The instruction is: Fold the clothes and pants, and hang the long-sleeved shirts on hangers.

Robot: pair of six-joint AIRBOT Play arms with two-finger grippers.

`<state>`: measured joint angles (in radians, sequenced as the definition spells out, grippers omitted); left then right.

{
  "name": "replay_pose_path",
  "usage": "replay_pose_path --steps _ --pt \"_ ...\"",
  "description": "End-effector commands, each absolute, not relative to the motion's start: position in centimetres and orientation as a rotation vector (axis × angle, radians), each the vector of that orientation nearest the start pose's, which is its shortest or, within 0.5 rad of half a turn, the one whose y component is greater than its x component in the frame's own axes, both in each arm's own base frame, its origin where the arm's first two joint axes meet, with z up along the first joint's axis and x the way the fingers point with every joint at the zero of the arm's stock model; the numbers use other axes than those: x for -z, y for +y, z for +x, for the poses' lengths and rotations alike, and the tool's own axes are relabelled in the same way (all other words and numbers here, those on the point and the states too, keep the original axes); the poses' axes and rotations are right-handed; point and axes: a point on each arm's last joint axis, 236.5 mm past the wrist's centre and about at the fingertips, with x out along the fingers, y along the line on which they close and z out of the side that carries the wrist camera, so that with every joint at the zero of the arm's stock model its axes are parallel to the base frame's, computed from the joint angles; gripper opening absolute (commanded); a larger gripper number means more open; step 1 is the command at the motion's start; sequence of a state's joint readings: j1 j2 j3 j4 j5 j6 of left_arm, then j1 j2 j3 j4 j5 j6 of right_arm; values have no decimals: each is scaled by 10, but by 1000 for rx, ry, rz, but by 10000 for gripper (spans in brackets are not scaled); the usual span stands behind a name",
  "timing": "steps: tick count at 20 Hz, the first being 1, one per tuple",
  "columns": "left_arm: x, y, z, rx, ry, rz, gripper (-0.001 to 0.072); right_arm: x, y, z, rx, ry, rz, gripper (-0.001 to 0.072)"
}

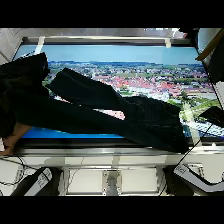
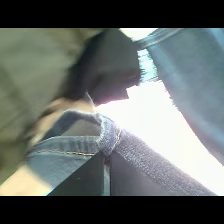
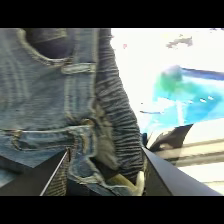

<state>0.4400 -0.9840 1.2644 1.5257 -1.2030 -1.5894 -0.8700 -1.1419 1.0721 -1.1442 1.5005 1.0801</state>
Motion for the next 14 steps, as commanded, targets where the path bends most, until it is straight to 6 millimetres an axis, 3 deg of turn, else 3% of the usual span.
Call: replay_pose_path --steps 1,4,8,11,14 --pt "-165 161 274 -516 1011 -164 15 -7 -150 236 13 1341 608 498" --pt "-151 159 257 -530 1059 -160 15 25 -140 225 -16 1381 667 498" --pt "-122 157 225 -567 1141 -143 14 49 -123 220 -71 1437 770 498" --pt "-105 176 177 -708 1176 -145 14 51 -118 218 -96 1455 797 498" --pt "-68 188 132 -820 1227 -224 14 50 -114 214 -113 1474 803 498"
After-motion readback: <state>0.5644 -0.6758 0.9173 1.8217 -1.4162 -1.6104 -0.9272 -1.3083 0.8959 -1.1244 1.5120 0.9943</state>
